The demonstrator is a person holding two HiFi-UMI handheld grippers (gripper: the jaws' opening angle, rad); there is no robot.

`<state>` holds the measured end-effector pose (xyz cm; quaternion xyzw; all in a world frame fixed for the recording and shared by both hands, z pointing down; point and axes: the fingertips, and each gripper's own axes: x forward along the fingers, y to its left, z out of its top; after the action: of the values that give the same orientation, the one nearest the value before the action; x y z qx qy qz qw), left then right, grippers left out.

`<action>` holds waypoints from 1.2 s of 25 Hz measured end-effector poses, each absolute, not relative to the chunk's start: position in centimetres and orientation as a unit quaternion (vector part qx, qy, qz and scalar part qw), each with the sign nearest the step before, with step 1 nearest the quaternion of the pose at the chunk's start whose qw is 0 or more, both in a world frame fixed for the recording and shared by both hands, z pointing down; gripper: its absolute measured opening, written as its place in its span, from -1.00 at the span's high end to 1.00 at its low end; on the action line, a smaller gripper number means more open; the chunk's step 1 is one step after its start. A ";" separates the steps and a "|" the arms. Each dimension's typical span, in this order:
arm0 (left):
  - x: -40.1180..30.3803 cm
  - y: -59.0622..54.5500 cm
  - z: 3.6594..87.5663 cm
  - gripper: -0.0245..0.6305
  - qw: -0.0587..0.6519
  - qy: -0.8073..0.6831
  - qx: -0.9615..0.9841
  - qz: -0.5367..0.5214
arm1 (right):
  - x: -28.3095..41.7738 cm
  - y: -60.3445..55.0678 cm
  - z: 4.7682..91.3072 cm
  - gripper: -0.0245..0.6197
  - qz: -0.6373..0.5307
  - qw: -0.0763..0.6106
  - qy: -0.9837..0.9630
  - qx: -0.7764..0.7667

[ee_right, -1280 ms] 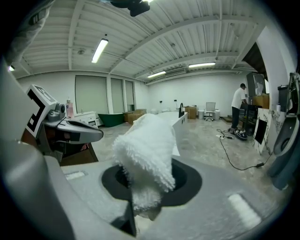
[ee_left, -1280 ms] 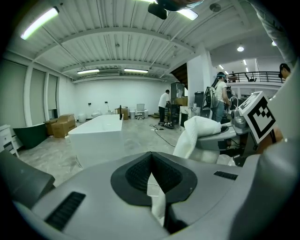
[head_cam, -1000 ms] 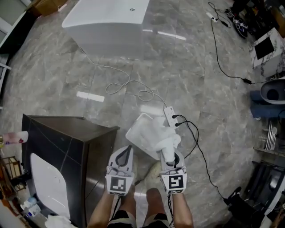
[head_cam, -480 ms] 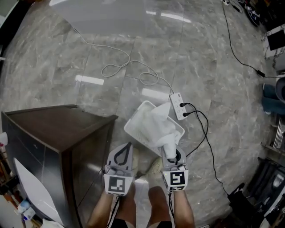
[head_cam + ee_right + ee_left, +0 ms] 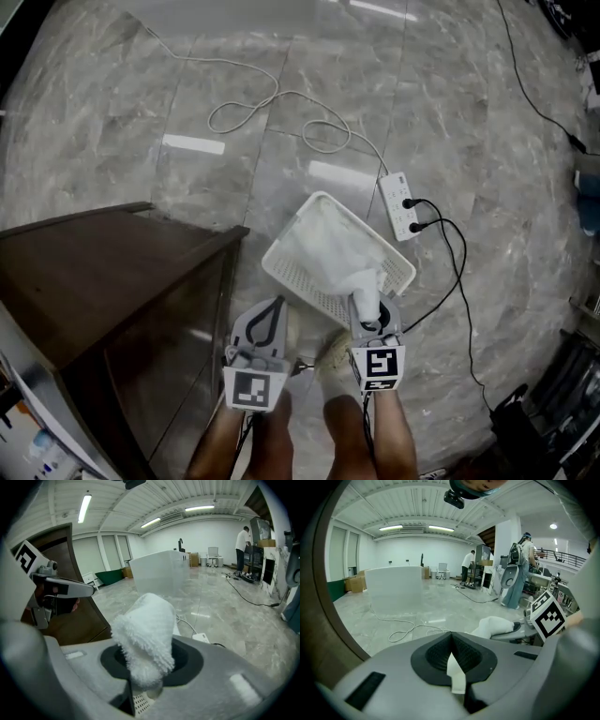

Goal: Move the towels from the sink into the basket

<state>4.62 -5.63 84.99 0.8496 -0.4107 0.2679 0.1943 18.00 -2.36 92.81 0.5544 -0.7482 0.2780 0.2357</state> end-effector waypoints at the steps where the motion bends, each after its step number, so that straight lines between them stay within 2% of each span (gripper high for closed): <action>1: 4.5 -5.5 86.1 0.90 0.197 -0.410 0.849 0.270 | 17.9 -2.4 94.0 0.55 0.281 0.238 -0.747 0.553; 13: 3.9 -3.5 97.0 0.90 0.222 -0.398 0.841 0.293 | 18.1 -1.6 106.4 0.46 0.315 0.255 -0.730 0.551; 17: 4.2 -3.6 97.6 0.90 0.226 -0.398 0.840 0.290 | 18.3 -1.5 107.1 0.30 0.327 0.250 -0.729 0.547; 20: 4.4 -3.9 97.1 0.90 0.226 -0.399 0.842 0.286 | 18.2 -1.0 107.0 -0.10 0.336 0.251 -0.726 0.545; 22: 4.6 -4.0 96.7 0.90 0.226 -0.399 0.842 0.285 | 18.1 -1.1 106.6 -0.27 0.332 0.250 -0.727 0.546; 30: 4.7 -4.5 94.3 0.90 0.218 -0.400 0.844 0.282 | 17.9 -1.6 104.1 -0.33 0.324 0.255 -0.730 0.545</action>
<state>4.66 -4.50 94.32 0.8445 -0.3999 0.2816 0.2184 17.88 -1.55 104.08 0.5448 -0.7301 0.3240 0.2554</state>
